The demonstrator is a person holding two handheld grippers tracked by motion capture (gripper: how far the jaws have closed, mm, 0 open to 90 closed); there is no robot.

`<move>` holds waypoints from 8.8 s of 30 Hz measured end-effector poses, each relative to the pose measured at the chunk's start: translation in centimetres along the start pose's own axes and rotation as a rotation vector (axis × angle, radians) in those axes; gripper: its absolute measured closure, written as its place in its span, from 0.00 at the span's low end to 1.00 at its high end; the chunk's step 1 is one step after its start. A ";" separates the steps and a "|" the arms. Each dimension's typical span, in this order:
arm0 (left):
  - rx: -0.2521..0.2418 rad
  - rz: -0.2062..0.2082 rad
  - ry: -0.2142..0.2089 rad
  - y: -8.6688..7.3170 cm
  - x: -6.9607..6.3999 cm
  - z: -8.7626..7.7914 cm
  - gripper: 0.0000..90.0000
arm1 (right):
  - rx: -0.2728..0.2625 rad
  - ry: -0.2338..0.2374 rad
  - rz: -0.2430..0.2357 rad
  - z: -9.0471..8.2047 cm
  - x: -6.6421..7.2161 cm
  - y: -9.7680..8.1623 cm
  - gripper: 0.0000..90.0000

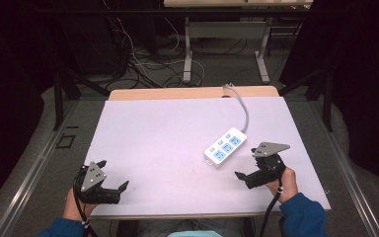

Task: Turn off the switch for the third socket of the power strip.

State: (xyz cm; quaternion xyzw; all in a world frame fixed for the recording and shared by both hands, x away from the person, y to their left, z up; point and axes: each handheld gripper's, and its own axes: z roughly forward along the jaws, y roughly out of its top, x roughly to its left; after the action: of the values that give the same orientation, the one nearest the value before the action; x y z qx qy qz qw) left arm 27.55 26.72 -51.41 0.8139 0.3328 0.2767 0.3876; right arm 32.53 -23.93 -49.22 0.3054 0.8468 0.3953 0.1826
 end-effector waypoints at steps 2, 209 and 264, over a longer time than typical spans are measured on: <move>0.006 0.007 -0.001 0.0 0.0 0.0 0.00 | -0.004 0.003 -0.001 0.2 -0.1 0.2 0.00; 0.049 0.025 -0.002 0.1 -0.1 0.6 0.01 | 0.187 0.040 0.094 12.6 -1.2 5.7 1.00; 0.048 0.028 -0.003 0.1 -0.1 0.6 0.01 | 0.166 0.033 0.104 12.8 -1.1 5.5 1.00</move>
State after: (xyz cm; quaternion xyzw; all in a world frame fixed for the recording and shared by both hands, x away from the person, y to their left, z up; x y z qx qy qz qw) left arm 27.93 26.31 -51.67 0.8279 0.3273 0.2730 0.3646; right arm 42.43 -14.79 -52.77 0.3565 0.8626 0.3375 0.1218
